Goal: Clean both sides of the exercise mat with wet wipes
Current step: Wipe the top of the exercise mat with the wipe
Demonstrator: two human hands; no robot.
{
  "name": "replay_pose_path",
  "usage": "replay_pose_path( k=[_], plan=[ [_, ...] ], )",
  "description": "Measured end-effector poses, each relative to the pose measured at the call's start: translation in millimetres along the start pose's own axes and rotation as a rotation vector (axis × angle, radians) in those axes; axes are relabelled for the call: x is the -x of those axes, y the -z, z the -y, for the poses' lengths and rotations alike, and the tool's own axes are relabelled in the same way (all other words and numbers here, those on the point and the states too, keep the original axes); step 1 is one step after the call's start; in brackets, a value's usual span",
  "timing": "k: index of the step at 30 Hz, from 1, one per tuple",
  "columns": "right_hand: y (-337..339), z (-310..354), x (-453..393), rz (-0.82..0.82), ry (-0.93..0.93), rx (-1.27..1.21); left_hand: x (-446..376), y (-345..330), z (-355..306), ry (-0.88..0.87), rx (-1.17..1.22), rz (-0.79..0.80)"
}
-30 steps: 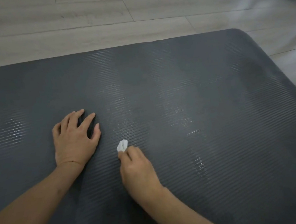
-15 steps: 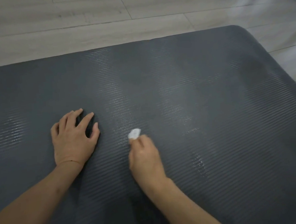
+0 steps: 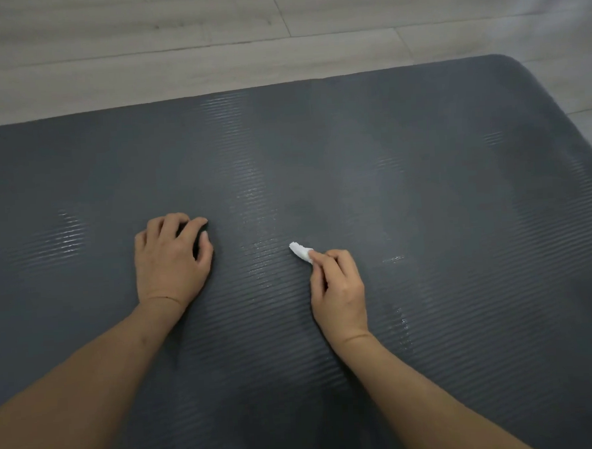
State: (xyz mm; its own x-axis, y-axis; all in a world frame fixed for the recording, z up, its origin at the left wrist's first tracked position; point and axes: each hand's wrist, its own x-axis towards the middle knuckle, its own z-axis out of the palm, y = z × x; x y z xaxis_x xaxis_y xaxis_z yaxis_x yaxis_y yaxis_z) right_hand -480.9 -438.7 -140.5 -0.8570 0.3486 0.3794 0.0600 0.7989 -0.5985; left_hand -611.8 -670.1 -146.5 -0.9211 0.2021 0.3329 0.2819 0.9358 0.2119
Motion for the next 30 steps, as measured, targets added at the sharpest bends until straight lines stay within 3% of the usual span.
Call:
replay_pose_path(
  k=[3,10,18,22,24,30],
  plan=[
    [1.1,1.7,-1.5,0.013,-0.015,-0.007,17.1,10.8,-5.5,0.032,0.057,0.057],
    [6.0,8.5,-3.9,0.031,-0.051,-0.007,142.8,44.7,-47.1,0.049,0.112,0.257],
    [-0.7,10.8,3.9,0.079,-0.072,0.052,146.4,39.3,-46.9,0.038,-0.011,0.283],
    [-12.8,73.2,53.9,0.305,0.163,0.127,146.8,38.6,-45.0,0.059,-0.013,0.278],
    [-0.8,67.1,56.8,0.352,0.225,0.159,145.9,39.5,-44.8,0.054,-0.005,0.288],
    [95.7,-67.1,-21.0,0.127,-0.181,0.47,145.2,43.0,-49.2,0.064,-0.004,0.31]
  ],
)
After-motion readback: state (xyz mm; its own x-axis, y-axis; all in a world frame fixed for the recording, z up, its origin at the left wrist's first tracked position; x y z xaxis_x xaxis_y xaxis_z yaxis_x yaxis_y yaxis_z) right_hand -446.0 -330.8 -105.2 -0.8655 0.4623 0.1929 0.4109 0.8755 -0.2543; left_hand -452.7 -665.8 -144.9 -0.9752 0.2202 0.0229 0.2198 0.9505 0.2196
